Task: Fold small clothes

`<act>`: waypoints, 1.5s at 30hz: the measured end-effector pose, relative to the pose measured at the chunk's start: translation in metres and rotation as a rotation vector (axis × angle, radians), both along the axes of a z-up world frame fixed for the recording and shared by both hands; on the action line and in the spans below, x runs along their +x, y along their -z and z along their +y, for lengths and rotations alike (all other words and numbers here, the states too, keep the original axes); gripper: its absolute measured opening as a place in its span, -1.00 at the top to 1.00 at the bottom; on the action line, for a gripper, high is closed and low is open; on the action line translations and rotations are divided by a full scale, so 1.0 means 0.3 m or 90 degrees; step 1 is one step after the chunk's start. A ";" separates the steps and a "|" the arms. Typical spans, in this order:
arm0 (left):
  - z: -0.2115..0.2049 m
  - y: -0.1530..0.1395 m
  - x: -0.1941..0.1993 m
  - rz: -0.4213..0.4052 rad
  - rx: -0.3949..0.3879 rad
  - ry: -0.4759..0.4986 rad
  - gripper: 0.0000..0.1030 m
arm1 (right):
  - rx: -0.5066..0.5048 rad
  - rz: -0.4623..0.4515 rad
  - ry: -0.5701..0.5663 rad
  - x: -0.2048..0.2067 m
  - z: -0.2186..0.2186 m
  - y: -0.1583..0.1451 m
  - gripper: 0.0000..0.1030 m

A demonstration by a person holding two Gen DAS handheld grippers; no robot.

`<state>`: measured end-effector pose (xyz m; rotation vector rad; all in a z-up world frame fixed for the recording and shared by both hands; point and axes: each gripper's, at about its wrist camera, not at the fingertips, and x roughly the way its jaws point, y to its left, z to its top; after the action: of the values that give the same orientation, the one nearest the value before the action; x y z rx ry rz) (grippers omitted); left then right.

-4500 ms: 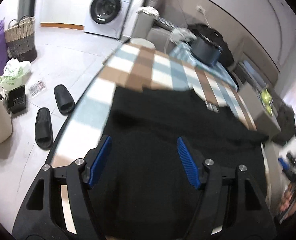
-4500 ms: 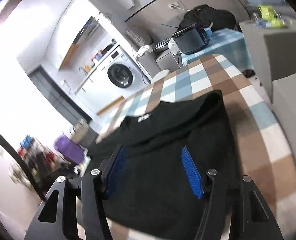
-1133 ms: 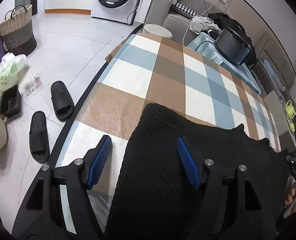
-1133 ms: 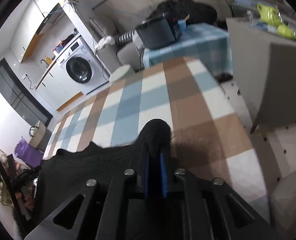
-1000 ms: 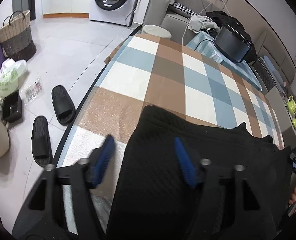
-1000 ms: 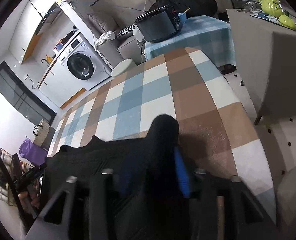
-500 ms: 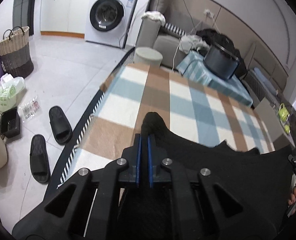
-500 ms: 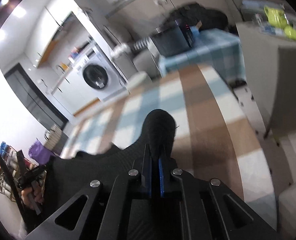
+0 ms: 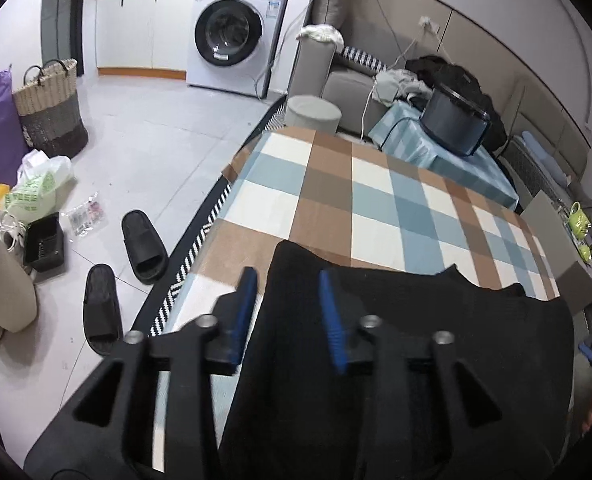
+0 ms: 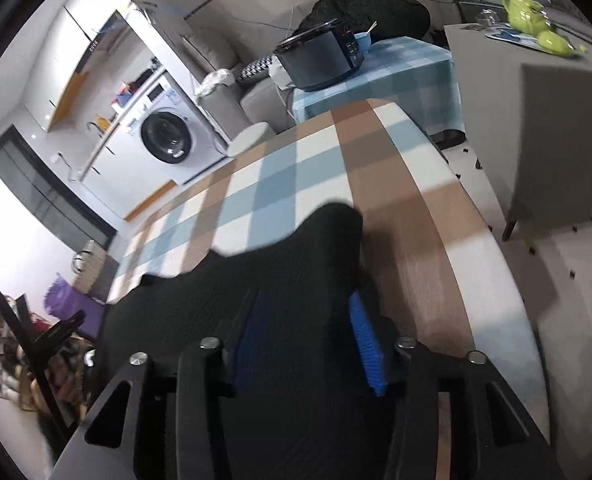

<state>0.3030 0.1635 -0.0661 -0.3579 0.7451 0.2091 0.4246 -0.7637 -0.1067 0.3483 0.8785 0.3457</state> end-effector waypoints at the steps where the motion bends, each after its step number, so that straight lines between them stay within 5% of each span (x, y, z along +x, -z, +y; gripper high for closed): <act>1: -0.007 -0.008 -0.032 -0.004 -0.002 0.003 0.12 | 0.004 0.002 0.002 -0.050 -0.014 0.000 -0.06; 10: -0.143 -0.059 -0.393 -0.003 -0.012 0.033 -0.53 | 0.054 0.024 0.041 -0.520 -0.111 0.047 -0.18; 16: -0.210 -0.040 -0.602 0.005 -0.035 0.042 -0.55 | 0.120 0.053 0.072 -0.709 -0.131 0.130 -0.19; 22: -0.209 0.025 -0.775 0.037 -0.069 0.012 -0.55 | 0.165 0.042 0.088 -0.723 -0.117 0.181 -0.17; 24: -0.203 0.045 -0.811 0.045 -0.069 -0.004 -0.55 | 0.184 0.027 0.087 -0.717 -0.110 0.175 -0.03; 29: -0.187 0.074 -0.886 0.050 -0.088 -0.029 -0.55 | 0.172 -0.013 0.075 -0.690 -0.082 0.140 0.78; 31: -0.186 0.081 -0.907 0.052 -0.083 -0.036 -0.55 | 0.148 -0.033 0.075 -0.698 -0.076 0.123 0.87; 35: -0.175 0.088 -0.912 0.061 -0.083 -0.041 -0.55 | 0.205 -0.080 0.064 -0.720 -0.102 0.063 0.91; 37: -0.167 0.084 -0.893 0.061 -0.082 -0.043 -0.55 | 0.165 -0.100 0.080 -0.734 -0.104 0.031 0.91; 42: -0.151 0.076 -0.912 0.058 -0.087 -0.059 -0.55 | 0.065 -0.013 0.123 -0.711 -0.111 0.109 0.91; 45: -0.135 0.074 -0.950 0.057 -0.102 -0.070 -0.55 | 0.078 -0.004 0.129 -0.720 -0.114 0.106 0.82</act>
<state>0.0179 0.1231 -0.0885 -0.5457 0.8335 0.2709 0.2086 -0.7978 -0.1384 0.5451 0.8091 0.2134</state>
